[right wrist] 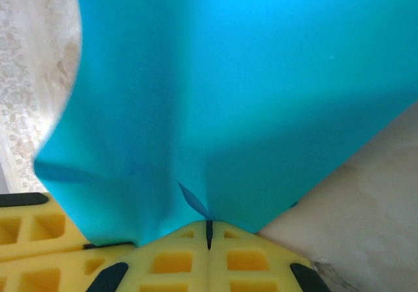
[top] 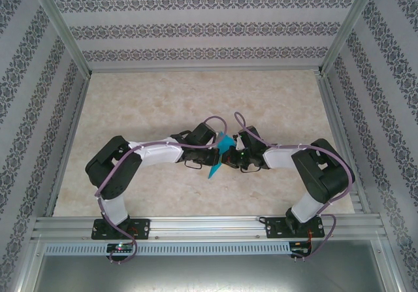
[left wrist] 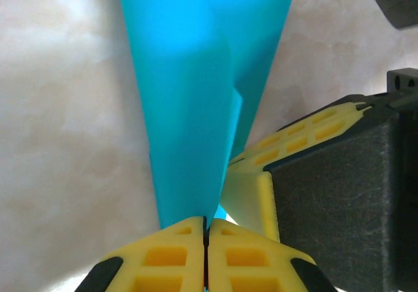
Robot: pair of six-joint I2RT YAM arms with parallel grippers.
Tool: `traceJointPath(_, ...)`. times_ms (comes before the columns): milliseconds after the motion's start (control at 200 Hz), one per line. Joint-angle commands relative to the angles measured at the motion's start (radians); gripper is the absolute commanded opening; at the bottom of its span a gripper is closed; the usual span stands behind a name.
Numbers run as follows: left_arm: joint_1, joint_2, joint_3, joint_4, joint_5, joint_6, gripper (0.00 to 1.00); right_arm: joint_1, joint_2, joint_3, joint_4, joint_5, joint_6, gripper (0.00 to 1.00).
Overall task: Fold a paper plane with a square sheet of paper (pick it up from the middle)
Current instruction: Fold the wing for the fifth time at the center of the table.
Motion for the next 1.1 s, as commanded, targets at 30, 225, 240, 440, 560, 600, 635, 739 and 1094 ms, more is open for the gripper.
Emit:
traceJointPath(30, -0.016, 0.033, 0.022, 0.014, 0.018, 0.023, 0.09, -0.009, 0.031, -0.016, 0.003, 0.006, 0.018, 0.0)
traceJointPath(225, -0.019, 0.052, 0.028, -0.003, 0.016, 0.042, 0.1, -0.018, 0.03, -0.032, 0.035, -0.011, 0.032, 0.0)
traceJointPath(240, -0.019, 0.053, 0.028, -0.003, 0.016, 0.042, 0.1, -0.019, 0.031, -0.033, 0.039, -0.013, 0.034, 0.0)
traceJointPath(440, -0.019, 0.058, 0.02, 0.003, 0.009, 0.046, 0.1, -0.029, 0.033, -0.056, 0.088, -0.036, 0.055, 0.0)
traceJointPath(560, -0.018, 0.054, 0.009, 0.034, 0.036, 0.033, 0.11, -0.038, 0.035, -0.068, 0.112, -0.048, 0.068, 0.0)
traceJointPath(600, -0.017, 0.049, 0.003, 0.049, 0.044, 0.029, 0.11, -0.041, 0.036, -0.073, 0.123, -0.052, 0.075, 0.0)
traceJointPath(635, -0.017, 0.047, 0.001, 0.057, 0.047, 0.024, 0.11, -0.043, 0.035, -0.076, 0.132, -0.056, 0.081, 0.0)
traceJointPath(739, -0.009, 0.04, -0.01, 0.081, 0.062, 0.004, 0.11, -0.048, 0.039, -0.086, 0.162, -0.07, 0.104, 0.0)
traceJointPath(1094, 0.007, 0.051, -0.03, 0.111, 0.108, -0.011, 0.11, -0.06, 0.056, -0.105, 0.195, -0.086, 0.154, 0.0)
